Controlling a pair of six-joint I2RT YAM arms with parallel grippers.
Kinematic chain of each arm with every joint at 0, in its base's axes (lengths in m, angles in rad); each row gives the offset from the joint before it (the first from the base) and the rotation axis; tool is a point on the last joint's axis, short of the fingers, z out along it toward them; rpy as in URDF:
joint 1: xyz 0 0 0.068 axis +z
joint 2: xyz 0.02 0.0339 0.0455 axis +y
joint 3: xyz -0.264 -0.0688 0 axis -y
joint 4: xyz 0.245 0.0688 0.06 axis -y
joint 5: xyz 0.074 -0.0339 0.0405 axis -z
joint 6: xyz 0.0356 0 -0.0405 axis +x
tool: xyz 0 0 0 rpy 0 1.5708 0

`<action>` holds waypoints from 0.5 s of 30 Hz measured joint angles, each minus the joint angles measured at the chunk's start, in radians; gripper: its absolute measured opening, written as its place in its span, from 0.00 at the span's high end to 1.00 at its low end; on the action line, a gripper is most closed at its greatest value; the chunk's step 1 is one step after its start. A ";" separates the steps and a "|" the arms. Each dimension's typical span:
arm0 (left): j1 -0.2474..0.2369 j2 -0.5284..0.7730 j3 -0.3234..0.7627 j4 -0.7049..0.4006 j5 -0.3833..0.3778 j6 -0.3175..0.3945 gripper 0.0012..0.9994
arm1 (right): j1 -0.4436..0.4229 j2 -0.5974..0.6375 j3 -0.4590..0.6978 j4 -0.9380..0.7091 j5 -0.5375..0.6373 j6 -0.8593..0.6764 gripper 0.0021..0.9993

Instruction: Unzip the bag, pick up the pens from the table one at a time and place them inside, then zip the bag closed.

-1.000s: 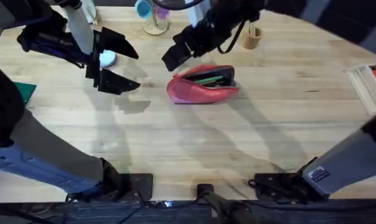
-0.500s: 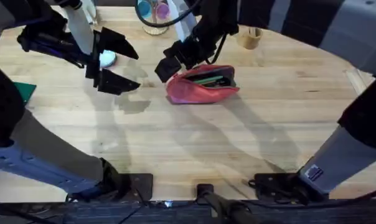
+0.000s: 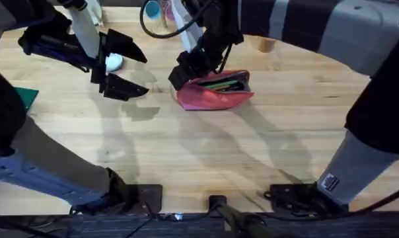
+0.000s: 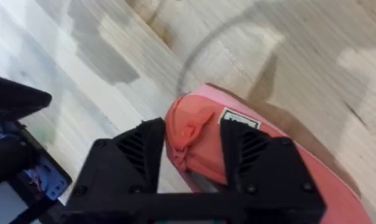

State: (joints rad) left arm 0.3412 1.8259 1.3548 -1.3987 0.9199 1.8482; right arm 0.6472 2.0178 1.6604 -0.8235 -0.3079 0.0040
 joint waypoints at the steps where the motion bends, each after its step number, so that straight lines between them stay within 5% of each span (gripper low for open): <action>1: 0.000 0.000 0.000 0.000 0.000 0.000 0.01 | 0.001 0.000 0.000 0.000 -0.001 0.001 0.52; 6: 0.000 0.000 0.000 0.000 0.000 0.000 0.01 | 0.005 0.000 0.001 0.001 -0.011 0.008 0.68; 15: 0.000 0.000 0.000 0.000 0.000 0.000 0.01 | 0.005 0.000 0.002 0.001 -0.015 0.023 0.82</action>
State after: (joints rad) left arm 0.3412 1.8259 1.3548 -1.3991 0.9199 1.8482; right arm 0.6518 2.0180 1.6619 -0.8223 -0.3229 0.0271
